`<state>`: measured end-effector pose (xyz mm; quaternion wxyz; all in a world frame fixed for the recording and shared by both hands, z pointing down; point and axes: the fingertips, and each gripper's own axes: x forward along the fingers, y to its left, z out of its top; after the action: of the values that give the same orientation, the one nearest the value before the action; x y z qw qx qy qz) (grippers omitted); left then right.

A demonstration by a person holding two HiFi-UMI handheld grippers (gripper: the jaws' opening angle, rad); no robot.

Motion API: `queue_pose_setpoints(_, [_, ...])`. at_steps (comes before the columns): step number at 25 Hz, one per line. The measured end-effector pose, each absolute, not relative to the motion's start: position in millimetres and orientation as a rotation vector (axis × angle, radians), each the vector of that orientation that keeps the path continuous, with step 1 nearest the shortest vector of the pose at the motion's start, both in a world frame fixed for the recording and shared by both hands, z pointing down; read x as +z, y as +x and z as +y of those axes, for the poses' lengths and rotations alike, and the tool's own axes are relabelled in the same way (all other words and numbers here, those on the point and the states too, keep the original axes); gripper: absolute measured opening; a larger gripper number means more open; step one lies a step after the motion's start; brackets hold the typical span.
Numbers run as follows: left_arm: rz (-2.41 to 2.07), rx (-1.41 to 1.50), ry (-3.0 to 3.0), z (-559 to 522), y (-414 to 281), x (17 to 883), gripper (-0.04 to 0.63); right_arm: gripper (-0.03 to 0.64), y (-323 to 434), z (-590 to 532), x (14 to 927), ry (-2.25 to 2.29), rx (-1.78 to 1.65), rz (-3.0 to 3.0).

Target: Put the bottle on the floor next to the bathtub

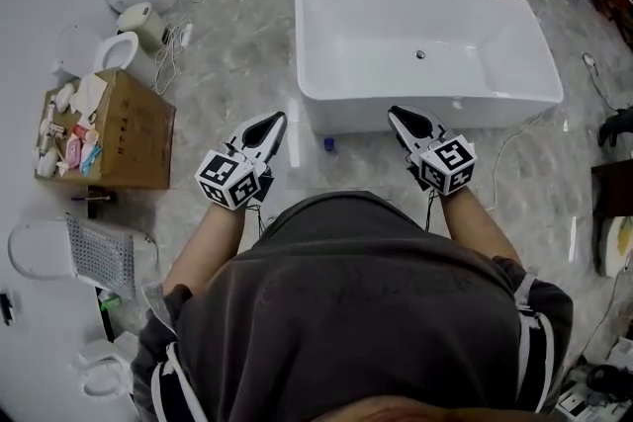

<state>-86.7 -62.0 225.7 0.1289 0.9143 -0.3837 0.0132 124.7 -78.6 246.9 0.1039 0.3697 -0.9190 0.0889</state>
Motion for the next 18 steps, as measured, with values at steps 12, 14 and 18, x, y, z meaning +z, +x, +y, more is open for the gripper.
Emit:
queue_pose_setpoints(12, [-1.104,0.035,2.647,-59.4,-78.5,234.0,0.005,-0.008,112.8,-87.4,261.1,1.059,0.306,-2.692])
queue_pose_setpoints(14, [-1.112,0.034,2.638,-59.2,-80.4,236.1,0.005,-0.008,110.2,-87.7,262.0,1.046,0.301,-2.695])
queue_pose_setpoints(18, [-1.127,0.029,2.628,-60.7,-87.3,237.7,0.005,-0.008,101.8,-90.7,263.4,1.024,0.289,-2.692])
